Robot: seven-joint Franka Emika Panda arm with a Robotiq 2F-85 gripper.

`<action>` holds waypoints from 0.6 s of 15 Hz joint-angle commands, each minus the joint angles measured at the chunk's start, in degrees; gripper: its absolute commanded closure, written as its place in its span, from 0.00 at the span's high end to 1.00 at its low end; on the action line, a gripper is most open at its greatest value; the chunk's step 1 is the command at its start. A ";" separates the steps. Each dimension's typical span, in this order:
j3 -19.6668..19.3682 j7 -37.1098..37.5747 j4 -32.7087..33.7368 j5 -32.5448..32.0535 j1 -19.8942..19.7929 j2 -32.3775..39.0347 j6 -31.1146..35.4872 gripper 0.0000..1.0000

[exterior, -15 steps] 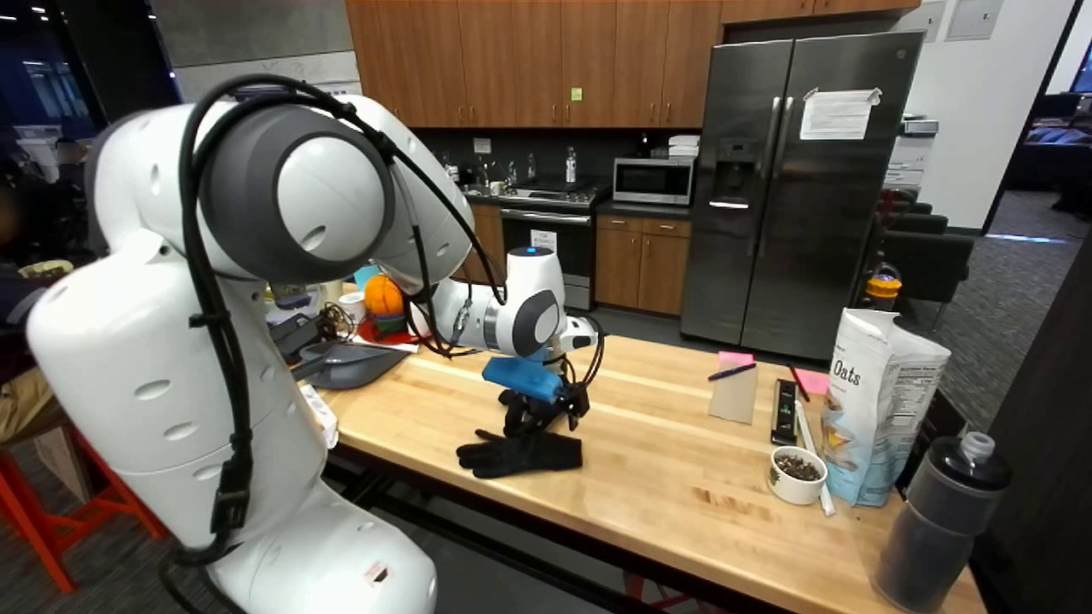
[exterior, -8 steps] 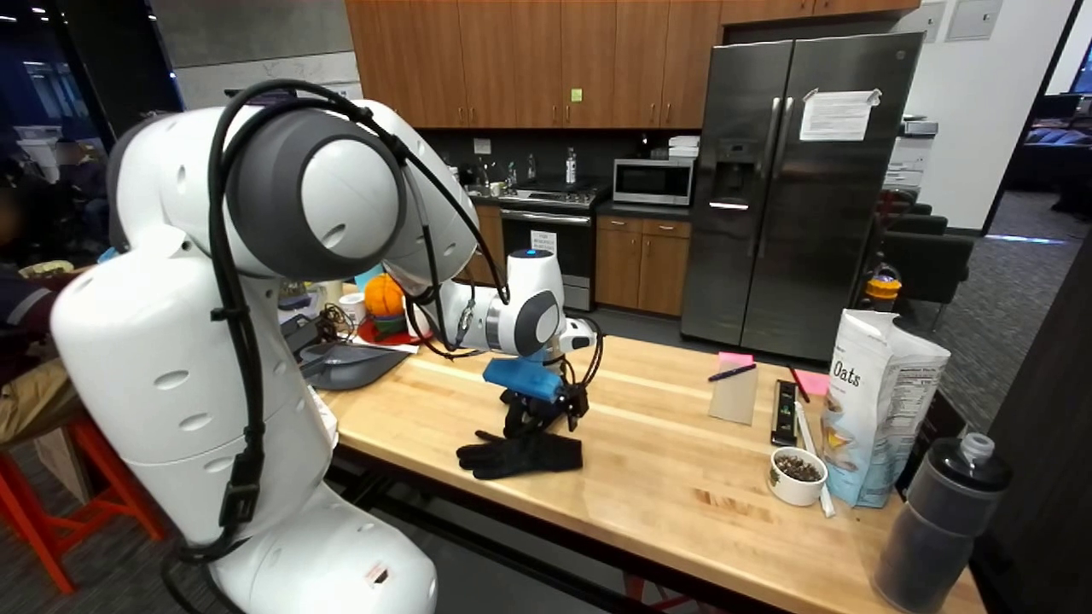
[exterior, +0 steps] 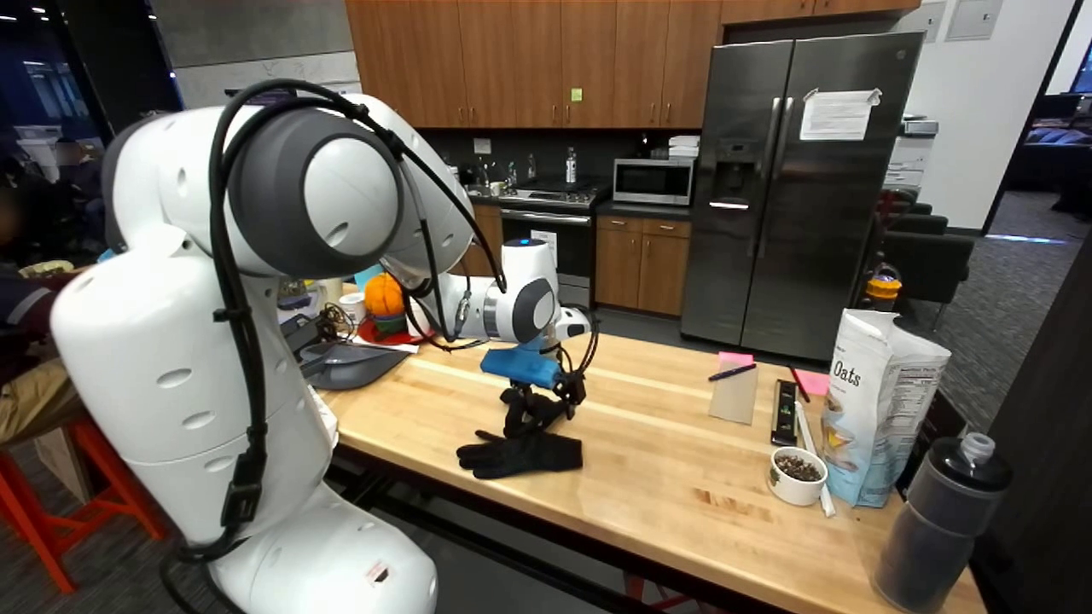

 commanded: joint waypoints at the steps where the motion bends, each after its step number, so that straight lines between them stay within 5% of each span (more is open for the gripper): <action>1: -0.15 1.07 2.27 -1.44 -0.23 1.98 -2.61 1.00; 9: -0.01 1.49 2.17 -1.86 0.34 1.92 -4.43 1.00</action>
